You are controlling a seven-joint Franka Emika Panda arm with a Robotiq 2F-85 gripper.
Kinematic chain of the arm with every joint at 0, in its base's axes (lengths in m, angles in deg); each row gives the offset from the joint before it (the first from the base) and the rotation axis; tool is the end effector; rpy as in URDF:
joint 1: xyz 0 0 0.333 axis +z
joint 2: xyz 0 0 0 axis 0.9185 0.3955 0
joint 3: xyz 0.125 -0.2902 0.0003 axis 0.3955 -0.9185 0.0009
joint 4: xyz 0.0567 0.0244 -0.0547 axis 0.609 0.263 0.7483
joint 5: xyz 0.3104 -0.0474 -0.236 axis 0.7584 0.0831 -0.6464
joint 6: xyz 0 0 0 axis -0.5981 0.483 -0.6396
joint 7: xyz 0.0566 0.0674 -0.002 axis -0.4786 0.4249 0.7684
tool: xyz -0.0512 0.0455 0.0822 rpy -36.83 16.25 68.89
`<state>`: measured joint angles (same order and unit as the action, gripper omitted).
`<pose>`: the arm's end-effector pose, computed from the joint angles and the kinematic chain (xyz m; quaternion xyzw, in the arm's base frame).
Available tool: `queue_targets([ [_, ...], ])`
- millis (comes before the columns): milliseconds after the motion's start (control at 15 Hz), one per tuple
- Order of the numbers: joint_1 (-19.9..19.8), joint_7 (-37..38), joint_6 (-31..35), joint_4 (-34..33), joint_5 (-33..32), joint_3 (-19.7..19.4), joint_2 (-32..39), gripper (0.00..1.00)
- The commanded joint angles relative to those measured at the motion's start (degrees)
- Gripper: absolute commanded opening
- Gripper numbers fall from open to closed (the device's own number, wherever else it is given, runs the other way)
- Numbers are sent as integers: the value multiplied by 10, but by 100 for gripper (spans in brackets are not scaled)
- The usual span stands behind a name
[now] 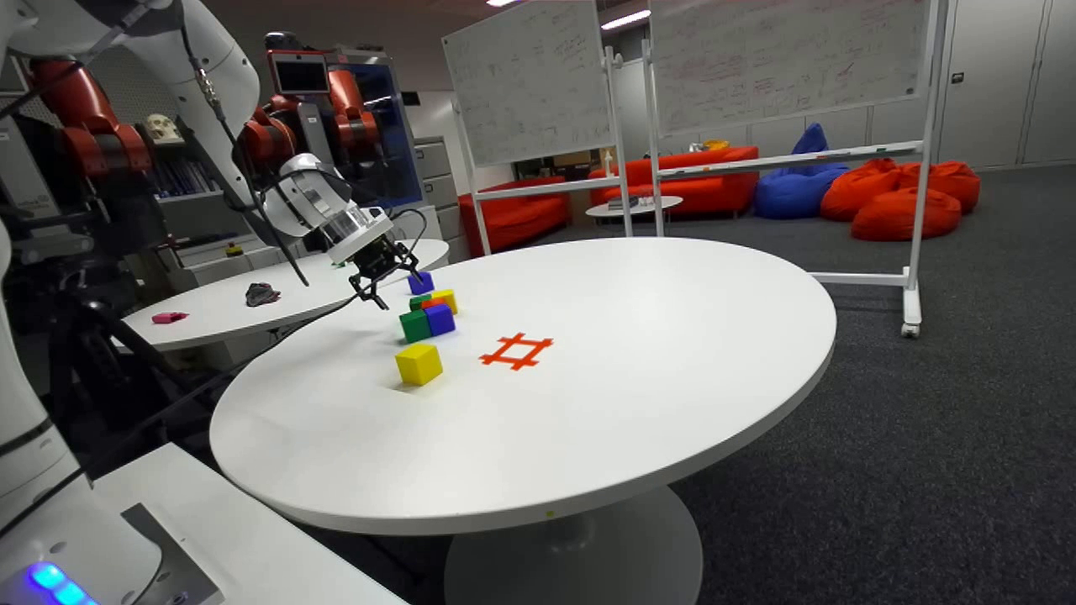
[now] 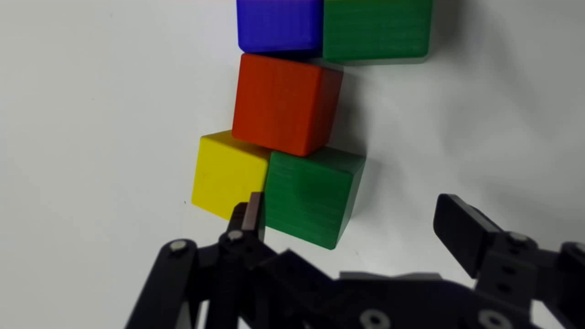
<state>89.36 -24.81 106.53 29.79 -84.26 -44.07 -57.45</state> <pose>0.5736 0.2904 0.2136 0.8555 0.4773 0.0626 0.1905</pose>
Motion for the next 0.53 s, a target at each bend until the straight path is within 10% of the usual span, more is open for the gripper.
queue_targets([
  [0, -6, 1, -3, -1, -3, 7, 0, 100],
  [467, -26, -27, 20, 8, 22, 27, -2, 100],
])
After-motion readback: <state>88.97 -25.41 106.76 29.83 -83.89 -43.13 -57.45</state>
